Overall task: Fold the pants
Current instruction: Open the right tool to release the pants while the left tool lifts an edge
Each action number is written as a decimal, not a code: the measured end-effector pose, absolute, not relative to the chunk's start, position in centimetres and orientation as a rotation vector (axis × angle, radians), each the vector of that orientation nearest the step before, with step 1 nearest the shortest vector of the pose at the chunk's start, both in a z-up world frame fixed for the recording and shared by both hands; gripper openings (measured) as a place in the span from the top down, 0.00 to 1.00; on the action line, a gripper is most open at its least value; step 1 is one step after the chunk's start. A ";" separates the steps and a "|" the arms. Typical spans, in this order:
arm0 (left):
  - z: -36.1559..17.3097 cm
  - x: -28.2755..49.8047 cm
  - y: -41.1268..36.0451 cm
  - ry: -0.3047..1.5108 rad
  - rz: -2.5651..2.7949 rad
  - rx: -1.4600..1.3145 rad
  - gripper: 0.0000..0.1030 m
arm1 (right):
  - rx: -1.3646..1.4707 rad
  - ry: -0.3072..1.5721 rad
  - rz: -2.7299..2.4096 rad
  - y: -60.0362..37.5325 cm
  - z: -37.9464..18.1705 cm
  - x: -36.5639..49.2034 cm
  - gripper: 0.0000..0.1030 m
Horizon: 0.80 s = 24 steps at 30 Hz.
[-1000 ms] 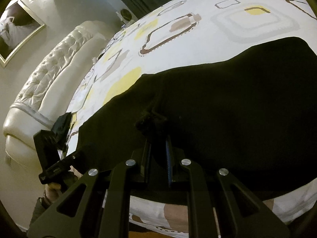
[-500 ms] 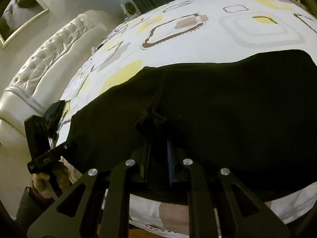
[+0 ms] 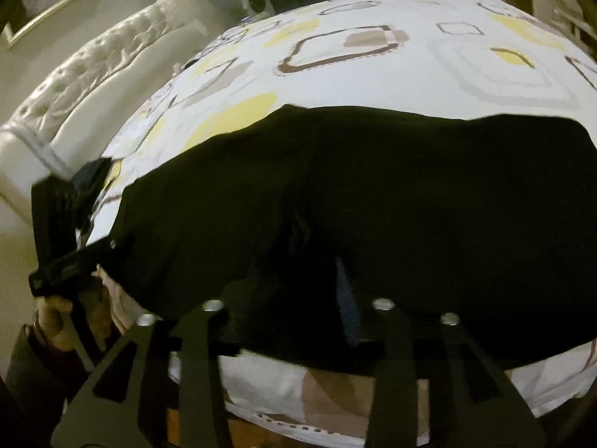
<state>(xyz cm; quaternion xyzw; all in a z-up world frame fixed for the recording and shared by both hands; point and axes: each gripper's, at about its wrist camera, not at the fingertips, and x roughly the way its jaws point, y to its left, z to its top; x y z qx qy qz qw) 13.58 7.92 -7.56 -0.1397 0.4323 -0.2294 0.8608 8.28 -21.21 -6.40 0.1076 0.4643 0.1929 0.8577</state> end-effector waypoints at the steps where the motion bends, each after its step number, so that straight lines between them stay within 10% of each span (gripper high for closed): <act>1: -7.5 13.7 7.9 0.908 -0.480 -0.295 0.05 | 0.212 0.980 0.413 -20.8 -6.4 8.0 0.46; 24: -7.8 12.5 25.3 0.898 -0.407 -0.815 0.05 | 0.293 1.061 0.494 -19.9 -7.1 4.4 0.42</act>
